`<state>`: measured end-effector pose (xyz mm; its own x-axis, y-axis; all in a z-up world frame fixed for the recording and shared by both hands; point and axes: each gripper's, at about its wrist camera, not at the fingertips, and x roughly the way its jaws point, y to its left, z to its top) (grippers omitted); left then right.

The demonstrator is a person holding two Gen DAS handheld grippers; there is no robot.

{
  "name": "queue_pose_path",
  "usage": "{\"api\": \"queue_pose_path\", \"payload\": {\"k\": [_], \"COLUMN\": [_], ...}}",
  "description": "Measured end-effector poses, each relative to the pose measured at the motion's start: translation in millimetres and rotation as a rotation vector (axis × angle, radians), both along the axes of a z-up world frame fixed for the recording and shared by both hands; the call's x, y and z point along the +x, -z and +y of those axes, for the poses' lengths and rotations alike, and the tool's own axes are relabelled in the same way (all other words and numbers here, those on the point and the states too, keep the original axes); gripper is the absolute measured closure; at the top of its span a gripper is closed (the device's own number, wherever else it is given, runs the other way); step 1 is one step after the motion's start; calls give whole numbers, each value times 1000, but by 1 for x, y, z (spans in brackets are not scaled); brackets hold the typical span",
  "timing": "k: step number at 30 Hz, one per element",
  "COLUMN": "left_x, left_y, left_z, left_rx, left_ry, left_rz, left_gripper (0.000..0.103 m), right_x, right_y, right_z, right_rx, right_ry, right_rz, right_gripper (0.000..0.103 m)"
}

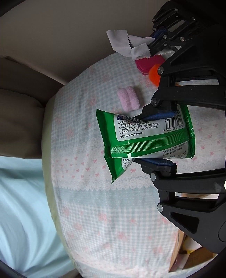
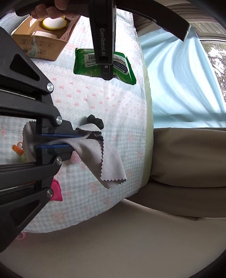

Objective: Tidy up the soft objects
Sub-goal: 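Carry wipe pack and grey cloth over the box and release both inside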

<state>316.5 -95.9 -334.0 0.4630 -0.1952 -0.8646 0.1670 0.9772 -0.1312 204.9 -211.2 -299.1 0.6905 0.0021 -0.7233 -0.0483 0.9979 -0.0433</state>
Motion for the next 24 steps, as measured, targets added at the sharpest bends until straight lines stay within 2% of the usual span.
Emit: {"api": "queue_pose_path", "payload": {"k": [8,13,19,24], "left_x": [-64,-97,-133,-156], "left_y": [-95,-137,-173,-186], "left_z": [24,56,116,180], "left_rx": [11,13,3,25], "left_ry": [-23,-61,-112,-112], "left_rz": [-88,-124,-160,-166], "left_gripper": [70,70,70,70], "right_x": [-40,-58,-72,-79], "right_y": [-92,-134,-163,-164], "right_z": [20,52,112,170], "right_rx": [10,8,11,43], "right_ry": [-39,-98,-172,-205], "right_rz": [-57,-99,-122,-79], "right_gripper": [97,97,97,97]}}
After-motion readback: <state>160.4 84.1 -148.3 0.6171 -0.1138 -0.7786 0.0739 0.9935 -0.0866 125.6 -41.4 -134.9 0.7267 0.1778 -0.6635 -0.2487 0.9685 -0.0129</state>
